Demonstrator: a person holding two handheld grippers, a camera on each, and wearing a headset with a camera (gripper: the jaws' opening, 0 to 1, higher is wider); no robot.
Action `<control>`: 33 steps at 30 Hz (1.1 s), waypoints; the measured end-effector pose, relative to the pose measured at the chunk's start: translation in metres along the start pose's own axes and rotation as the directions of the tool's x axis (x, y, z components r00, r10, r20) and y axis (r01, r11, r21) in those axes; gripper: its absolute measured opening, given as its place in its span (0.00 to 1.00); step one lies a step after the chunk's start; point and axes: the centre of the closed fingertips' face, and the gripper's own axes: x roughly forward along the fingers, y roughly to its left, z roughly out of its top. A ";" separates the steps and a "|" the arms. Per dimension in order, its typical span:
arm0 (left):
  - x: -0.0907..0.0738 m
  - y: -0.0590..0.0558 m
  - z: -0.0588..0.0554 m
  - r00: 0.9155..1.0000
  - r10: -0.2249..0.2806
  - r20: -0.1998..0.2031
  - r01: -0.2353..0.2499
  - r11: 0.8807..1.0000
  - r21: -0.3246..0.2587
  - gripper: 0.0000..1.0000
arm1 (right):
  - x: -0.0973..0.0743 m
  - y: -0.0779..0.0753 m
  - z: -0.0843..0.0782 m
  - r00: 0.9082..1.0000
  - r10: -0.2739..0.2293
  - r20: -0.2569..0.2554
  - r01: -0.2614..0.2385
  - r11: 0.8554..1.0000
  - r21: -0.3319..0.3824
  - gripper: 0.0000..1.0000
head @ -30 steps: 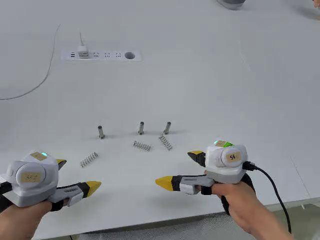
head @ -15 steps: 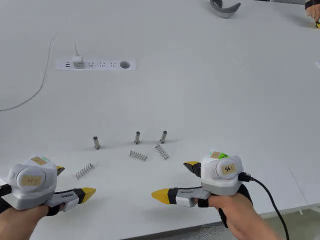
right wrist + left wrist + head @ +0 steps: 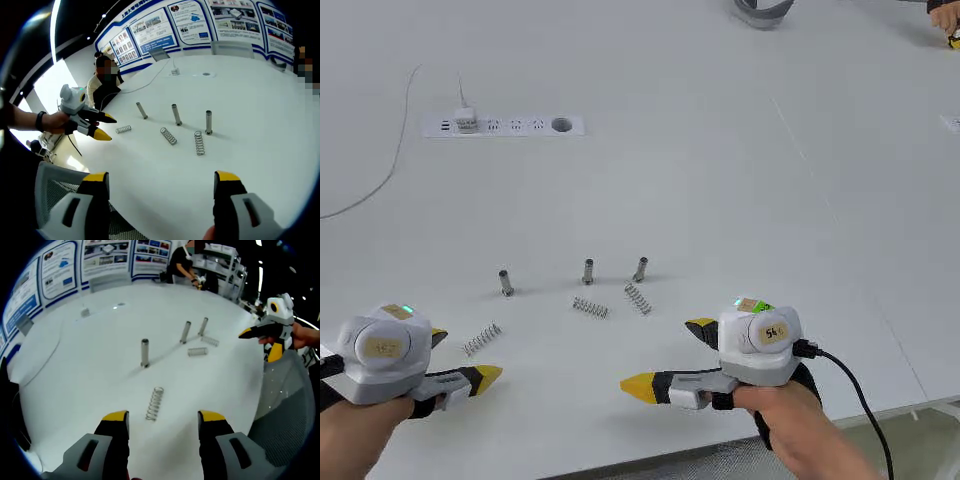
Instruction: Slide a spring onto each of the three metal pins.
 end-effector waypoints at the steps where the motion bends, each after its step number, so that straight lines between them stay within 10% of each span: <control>1: 0.002 0.000 0.000 1.000 -0.002 0.000 0.002 1.000 -0.003 0.56 | 0.000 0.000 0.000 1.000 0.000 -0.001 0.000 1.000 0.001 0.87; 27: 0.022 0.006 -0.002 1.000 0.010 -0.013 -0.010 1.000 0.000 0.24 | -0.001 -0.002 -0.005 1.000 -0.004 -0.002 0.005 1.000 0.025 0.87; 33: 0.021 0.009 -0.004 0.999 0.039 -0.025 -0.037 0.996 0.081 0.18 | -0.001 -0.001 -0.005 1.000 -0.004 -0.002 0.004 1.000 0.026 0.87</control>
